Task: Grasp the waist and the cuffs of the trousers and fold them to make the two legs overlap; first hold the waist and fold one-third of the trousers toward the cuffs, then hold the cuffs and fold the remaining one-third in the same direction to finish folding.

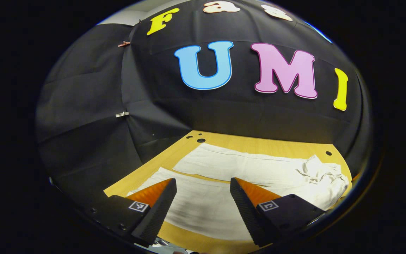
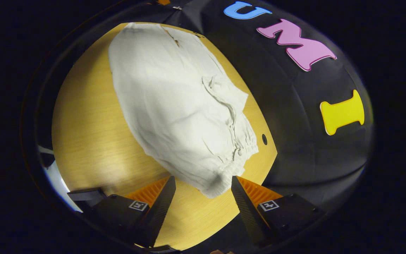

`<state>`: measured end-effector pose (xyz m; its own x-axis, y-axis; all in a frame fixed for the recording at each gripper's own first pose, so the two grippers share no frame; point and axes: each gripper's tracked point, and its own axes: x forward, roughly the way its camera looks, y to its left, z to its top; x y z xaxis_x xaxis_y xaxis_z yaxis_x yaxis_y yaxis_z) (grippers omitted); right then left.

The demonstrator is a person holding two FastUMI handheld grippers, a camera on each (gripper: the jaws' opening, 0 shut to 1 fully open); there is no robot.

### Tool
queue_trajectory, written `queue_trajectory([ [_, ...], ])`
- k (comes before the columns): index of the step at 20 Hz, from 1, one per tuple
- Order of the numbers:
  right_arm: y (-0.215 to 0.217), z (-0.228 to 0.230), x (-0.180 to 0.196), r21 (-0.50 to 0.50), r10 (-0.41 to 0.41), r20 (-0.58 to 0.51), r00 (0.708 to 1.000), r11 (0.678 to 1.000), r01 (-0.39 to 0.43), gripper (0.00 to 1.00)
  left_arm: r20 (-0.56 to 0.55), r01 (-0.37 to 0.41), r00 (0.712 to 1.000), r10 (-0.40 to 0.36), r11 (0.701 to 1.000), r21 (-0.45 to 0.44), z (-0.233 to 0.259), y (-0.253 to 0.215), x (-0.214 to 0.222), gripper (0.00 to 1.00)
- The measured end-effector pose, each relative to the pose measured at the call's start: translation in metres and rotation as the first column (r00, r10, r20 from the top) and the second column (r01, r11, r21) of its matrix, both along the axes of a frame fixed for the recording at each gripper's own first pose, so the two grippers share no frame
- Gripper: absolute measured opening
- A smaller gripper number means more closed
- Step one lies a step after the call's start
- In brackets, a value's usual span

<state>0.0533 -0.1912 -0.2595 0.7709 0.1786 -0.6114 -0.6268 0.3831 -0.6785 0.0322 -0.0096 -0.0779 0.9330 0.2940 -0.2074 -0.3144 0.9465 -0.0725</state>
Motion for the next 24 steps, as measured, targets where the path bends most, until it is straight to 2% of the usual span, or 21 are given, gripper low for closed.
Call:
queue_trajectory([
  [2, -0.005, -0.011, 0.001, -0.048, 0.016, -0.008, 1.000, 0.999, -0.016, 0.98, -0.009, -0.007, 1.000, 0.007, 1.000, 0.002, -0.002, 0.004, -0.003, 0.97],
  [6, 0.003, -0.007, 0.020, -0.074, 0.031, 0.065, 0.997, 0.997, -0.026, 0.96, -0.022, -0.020, 1.000, 0.020, 1.000, 0.014, -0.011, 0.013, -0.007, 0.97],
  [10, 0.014, -0.012, 0.036, -0.163, 0.062, 0.101, 0.993, 0.986, -0.045, 0.91, -0.090, -0.035, 0.995, 0.037, 0.999, 0.020, -0.042, 0.021, -0.016, 0.97],
  [11, 0.015, -0.014, 0.037, -0.181, 0.073, 0.090, 0.993, 0.982, -0.056, 0.95, -0.106, -0.040, 0.993, 0.042, 0.999, 0.021, -0.051, 0.024, -0.019, 0.97],
  [12, 0.017, -0.018, 0.038, -0.190, 0.081, 0.065, 0.995, 0.979, -0.067, 0.86, -0.121, -0.045, 0.992, 0.048, 0.999, 0.024, -0.057, 0.028, -0.023, 0.97],
  [13, 0.018, -0.022, 0.038, -0.196, 0.086, 0.044, 0.995, 0.978, -0.076, 0.81, -0.133, -0.050, 0.990, 0.053, 0.998, 0.027, -0.065, 0.032, -0.025, 0.98],
  [14, 0.018, -0.024, 0.036, -0.197, 0.094, 0.021, 0.995, 0.976, -0.088, 0.69, -0.143, -0.056, 0.988, 0.060, 0.998, 0.031, -0.071, 0.037, -0.028, 0.97],
  [15, 0.019, -0.028, 0.032, -0.197, 0.097, -0.012, 0.995, 0.976, -0.097, 0.66, -0.152, -0.065, 0.986, 0.070, 0.997, 0.038, -0.079, 0.043, -0.031, 0.97],
  [16, 0.019, -0.031, 0.034, -0.203, 0.099, -0.025, 0.995, 0.974, -0.102, 0.51, -0.168, -0.075, 0.983, 0.081, 0.996, 0.043, -0.090, 0.050, -0.034, 0.98],
  [20, 0.022, -0.038, 0.029, -0.251, 0.123, -0.042, 0.992, 0.959, -0.130, 0.16, -0.260, -0.116, 0.958, 0.125, 0.992, 0.050, -0.135, 0.075, -0.053, 0.98],
  [23, 0.022, -0.039, 0.026, -0.242, 0.104, -0.075, 0.992, 0.963, -0.120, 0.13, -0.312, -0.125, 0.939, 0.148, 0.988, 0.090, -0.159, 0.100, -0.070, 0.98],
  [24, 0.020, -0.041, 0.027, -0.239, 0.088, -0.100, 0.991, 0.965, -0.109, 0.08, -0.325, -0.120, 0.934, 0.149, 0.987, 0.108, -0.163, 0.110, -0.074, 0.98],
])
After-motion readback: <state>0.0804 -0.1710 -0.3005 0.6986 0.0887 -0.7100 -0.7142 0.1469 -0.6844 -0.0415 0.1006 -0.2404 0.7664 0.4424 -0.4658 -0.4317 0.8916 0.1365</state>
